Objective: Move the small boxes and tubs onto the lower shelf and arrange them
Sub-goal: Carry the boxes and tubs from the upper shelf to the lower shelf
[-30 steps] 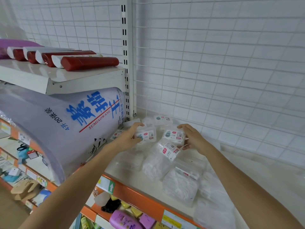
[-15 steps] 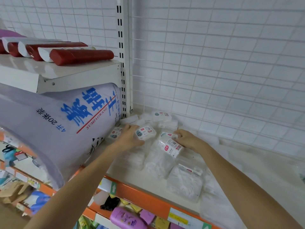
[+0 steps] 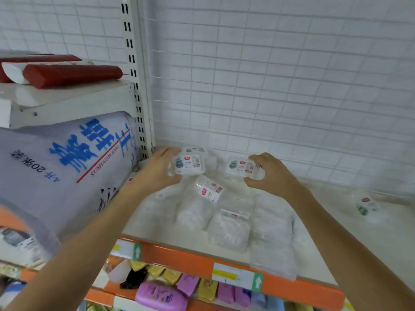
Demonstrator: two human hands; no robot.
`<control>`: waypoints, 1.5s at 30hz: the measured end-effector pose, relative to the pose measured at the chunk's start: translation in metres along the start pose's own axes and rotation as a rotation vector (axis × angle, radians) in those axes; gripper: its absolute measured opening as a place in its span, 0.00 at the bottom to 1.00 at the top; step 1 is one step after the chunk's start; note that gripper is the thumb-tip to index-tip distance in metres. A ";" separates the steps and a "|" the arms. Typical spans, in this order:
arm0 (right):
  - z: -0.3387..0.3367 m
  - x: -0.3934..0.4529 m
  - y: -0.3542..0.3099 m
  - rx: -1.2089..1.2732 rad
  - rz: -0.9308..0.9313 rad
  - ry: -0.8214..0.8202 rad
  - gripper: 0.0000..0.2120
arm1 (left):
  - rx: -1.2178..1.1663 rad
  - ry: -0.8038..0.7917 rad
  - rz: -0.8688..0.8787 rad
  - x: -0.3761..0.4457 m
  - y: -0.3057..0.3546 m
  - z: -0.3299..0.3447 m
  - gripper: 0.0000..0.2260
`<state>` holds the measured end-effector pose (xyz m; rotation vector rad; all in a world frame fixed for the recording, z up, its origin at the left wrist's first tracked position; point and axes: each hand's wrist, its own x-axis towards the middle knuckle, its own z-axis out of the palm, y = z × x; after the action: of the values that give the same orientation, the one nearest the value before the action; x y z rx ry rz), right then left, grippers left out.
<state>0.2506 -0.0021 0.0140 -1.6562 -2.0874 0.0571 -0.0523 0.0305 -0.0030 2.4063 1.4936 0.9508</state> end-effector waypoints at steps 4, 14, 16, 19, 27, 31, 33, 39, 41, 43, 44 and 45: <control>-0.050 -0.066 0.019 0.055 -0.007 0.109 0.30 | -0.108 0.085 0.136 -0.006 0.046 -0.005 0.30; -0.127 -0.305 0.099 0.012 0.201 0.231 0.29 | -0.414 -0.218 0.388 -0.076 0.204 0.089 0.27; -0.136 -0.352 0.109 0.015 0.281 0.223 0.29 | -0.447 -0.270 0.425 -0.094 0.236 0.114 0.27; -0.146 -0.420 0.127 0.024 0.382 0.247 0.29 | -0.489 -0.343 0.478 -0.120 0.282 0.150 0.29; -0.177 -0.563 0.155 -0.022 0.627 0.333 0.29 | -0.536 -0.527 0.623 -0.160 0.398 0.224 0.28; -0.190 -0.613 0.164 -0.064 0.786 0.400 0.31 | -0.565 -0.612 0.683 -0.162 0.453 0.254 0.29; -0.198 -0.632 0.173 -0.079 0.827 0.432 0.31 | -0.588 -0.636 0.697 -0.158 0.479 0.270 0.26; -0.225 -0.661 0.220 -0.112 0.914 0.467 0.32 | -0.659 -0.635 0.706 -0.140 0.550 0.320 0.28; -0.236 -0.664 0.243 -0.112 0.915 0.473 0.32 | -0.666 -0.629 0.695 -0.128 0.573 0.336 0.30; -0.248 -0.666 0.270 -0.116 0.918 0.480 0.31 | -0.669 -0.621 0.691 -0.115 0.596 0.353 0.32; -0.255 -0.666 0.284 -0.115 0.920 0.480 0.31 | -0.675 -0.627 0.677 -0.108 0.608 0.361 0.32; -0.263 -0.663 0.298 -0.108 0.914 0.478 0.30 | -0.683 -0.632 0.661 -0.100 0.617 0.368 0.31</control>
<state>0.7283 -0.6046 -0.0688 -2.2754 -0.8973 -0.1460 0.5978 -0.2867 -0.0643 2.3086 0.1095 0.5432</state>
